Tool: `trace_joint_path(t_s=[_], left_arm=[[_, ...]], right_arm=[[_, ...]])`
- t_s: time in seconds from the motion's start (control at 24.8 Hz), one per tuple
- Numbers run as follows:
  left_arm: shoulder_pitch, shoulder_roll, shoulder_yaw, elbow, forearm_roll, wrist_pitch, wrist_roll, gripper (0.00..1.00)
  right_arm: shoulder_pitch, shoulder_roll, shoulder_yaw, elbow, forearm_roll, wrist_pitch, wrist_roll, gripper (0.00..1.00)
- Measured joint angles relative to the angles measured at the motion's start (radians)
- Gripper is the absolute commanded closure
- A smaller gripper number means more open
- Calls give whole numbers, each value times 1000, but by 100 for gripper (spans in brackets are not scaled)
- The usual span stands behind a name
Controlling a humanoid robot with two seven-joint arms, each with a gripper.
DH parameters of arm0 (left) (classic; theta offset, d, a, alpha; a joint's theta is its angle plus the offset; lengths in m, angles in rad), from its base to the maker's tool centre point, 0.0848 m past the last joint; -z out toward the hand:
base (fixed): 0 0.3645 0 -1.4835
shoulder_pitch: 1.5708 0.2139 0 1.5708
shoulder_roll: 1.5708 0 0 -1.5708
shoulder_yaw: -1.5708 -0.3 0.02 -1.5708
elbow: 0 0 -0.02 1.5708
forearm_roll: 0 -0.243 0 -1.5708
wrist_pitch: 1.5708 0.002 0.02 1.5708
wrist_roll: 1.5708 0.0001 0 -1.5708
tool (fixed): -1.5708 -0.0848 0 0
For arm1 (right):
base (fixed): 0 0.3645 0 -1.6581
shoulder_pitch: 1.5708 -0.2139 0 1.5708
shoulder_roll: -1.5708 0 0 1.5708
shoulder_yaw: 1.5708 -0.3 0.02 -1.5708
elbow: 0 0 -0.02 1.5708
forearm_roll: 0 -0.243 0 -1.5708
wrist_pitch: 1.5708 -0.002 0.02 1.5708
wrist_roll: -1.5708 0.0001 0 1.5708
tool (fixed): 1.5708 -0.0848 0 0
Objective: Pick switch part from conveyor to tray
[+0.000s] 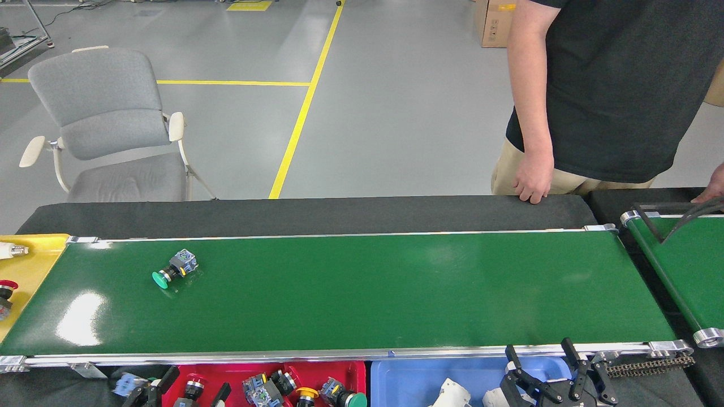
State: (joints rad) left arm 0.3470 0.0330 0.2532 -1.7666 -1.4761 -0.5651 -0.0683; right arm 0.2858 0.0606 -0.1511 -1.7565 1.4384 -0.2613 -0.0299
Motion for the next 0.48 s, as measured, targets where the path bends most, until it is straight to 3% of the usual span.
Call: trace_joint_path(t_s=[0.12,0.32,0.48], left_arm=[[-18,-2,16,0,0,19,0,0],[-100,3,33,31,0,169,2,0],[-265,106,81,215,0,237,3,0]], right_arm=[[0,0,0,0,0,3,0,2],[0,-3,2,0,0,-2,0,2],[-1,-3,4,0,0,-6,-2,2]])
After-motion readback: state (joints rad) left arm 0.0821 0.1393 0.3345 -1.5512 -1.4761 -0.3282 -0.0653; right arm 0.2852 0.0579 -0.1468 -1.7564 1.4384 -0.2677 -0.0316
